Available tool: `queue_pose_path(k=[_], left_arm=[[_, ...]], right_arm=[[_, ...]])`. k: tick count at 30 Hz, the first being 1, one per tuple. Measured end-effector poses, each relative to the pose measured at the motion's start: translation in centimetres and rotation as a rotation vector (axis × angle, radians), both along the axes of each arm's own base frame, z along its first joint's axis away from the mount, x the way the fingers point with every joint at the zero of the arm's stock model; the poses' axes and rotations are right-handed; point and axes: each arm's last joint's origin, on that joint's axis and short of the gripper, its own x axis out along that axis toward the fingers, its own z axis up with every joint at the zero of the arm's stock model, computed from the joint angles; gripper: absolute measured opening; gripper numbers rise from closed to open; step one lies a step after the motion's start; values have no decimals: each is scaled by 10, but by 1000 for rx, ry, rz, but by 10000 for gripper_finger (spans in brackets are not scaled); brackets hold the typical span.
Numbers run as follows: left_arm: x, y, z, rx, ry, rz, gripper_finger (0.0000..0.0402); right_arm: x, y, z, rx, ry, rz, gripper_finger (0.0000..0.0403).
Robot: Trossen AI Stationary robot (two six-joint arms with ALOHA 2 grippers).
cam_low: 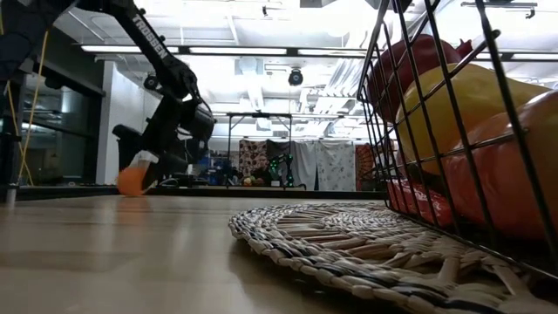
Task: Build produce basket
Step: Put the orange into the wire basket
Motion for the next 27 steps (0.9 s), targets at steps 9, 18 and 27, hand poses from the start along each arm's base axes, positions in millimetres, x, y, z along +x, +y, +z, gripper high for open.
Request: queue_pose_path(k=[9,18,27], left_arm=[[9,-5,-20,-94,45,-94,335],[21,-12,-23,-119,36,-142,257],[40,-26,-23,-144,16,-227,242]], right_arm=[[0,0,0,0,4,-16,0],[0,-1,-1,0,7,-17,0],[0,-1,-1,0,8,-18,0]])
